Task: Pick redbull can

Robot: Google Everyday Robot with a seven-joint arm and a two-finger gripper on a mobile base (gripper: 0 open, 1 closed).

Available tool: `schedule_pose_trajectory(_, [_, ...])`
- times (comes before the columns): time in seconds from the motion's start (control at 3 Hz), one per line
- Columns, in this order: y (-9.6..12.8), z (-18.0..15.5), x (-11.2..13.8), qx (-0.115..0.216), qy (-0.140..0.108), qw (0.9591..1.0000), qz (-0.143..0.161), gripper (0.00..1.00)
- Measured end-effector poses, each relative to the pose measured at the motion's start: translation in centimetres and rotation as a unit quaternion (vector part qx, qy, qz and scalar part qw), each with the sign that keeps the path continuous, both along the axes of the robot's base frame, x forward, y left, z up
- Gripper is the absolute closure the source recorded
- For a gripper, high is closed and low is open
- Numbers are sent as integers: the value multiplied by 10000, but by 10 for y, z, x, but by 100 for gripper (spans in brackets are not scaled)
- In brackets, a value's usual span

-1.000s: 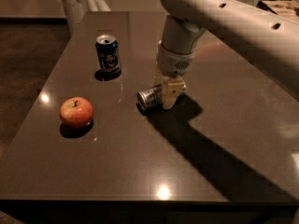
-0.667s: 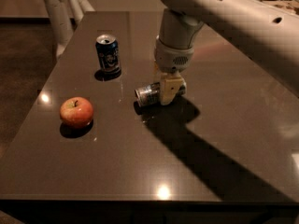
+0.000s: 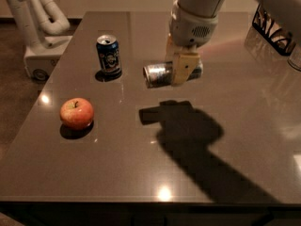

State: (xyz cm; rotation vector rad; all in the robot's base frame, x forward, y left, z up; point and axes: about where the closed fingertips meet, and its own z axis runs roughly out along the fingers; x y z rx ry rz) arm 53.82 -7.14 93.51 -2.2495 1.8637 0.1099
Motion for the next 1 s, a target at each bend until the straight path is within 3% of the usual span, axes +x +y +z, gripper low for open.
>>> schedule_pose_trajectory(0.67, [-7, 60, -4, 342, -363, 9987, -133, 100])
schedule_pose_trajectory(1.0, [-3, 64, 3, 437, -507, 9976, -152, 100])
